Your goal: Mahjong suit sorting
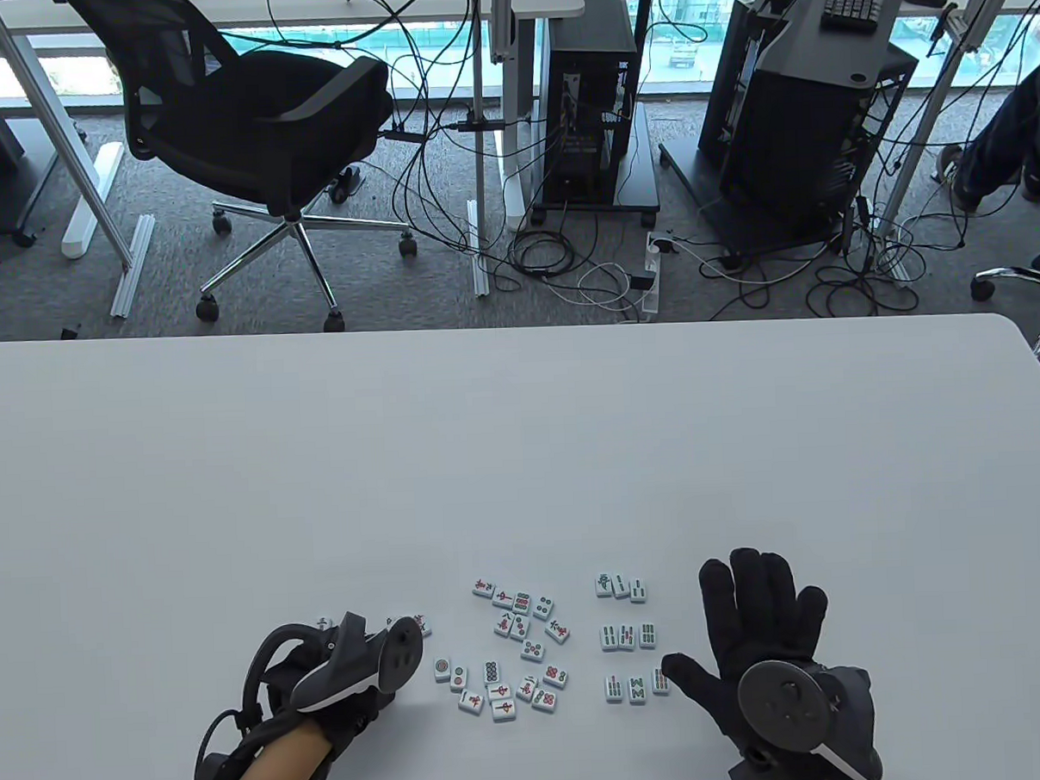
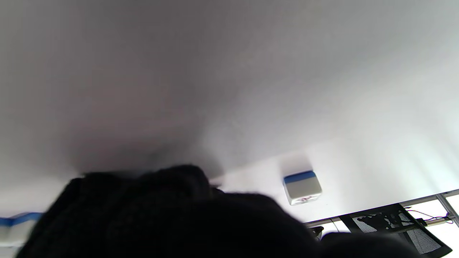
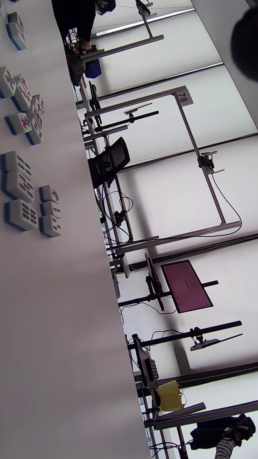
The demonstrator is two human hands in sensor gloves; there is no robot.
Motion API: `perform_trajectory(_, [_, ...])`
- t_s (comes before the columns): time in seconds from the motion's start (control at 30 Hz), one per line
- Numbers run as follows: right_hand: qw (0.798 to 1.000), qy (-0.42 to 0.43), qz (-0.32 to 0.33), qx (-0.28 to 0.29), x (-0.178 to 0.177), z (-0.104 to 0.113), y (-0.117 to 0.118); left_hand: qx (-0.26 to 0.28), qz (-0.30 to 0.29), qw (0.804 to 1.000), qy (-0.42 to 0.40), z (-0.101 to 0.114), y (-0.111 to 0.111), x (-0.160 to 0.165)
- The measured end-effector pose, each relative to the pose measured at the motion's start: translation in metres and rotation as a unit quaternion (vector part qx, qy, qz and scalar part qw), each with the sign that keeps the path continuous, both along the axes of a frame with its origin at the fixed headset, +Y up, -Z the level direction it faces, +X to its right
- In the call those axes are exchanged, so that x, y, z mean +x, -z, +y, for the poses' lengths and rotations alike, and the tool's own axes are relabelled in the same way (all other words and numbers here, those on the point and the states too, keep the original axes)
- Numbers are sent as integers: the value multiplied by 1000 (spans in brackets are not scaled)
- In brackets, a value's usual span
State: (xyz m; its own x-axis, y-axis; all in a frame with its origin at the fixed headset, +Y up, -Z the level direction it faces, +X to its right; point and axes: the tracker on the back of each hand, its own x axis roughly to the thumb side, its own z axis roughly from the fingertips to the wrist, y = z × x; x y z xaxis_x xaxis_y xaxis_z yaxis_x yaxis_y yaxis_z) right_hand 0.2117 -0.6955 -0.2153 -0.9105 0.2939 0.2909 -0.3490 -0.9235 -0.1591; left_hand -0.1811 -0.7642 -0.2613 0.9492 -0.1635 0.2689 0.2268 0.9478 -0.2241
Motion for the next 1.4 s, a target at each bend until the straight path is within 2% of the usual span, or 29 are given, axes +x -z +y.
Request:
perform_trajectory(0.1, [1000,2,1,-1,0,0,0,4,-9,1000,-10,7,1,-8])
perform_trajectory(0.17, [1000,9,3,4,0,0,0,27,-11,999,-32,19,2,-22])
perform_trajectory(0.3, [1000,13,3,4,1,1,0,51,23,997,-58,39,1,-51])
perform_trajectory(0.43, [1000,10,0,4,1,1,0,69,52,996,-31,49,-4,-76])
perform_trajectory(0.63, [1000,5,0,3,1,0,0,49,57,997,-15,32,-12,-83])
perform_trajectory(1.07, [1000,2,1,-4,0,-1,1,19,15,999,33,1,-13,-59])
perform_trajectory(1.27, [1000,1,2,-5,-1,-1,1,14,20,999,38,2,-13,-60])
perform_trajectory(1.4, [1000,4,1,-4,0,-1,1,28,20,999,37,20,-12,-53])
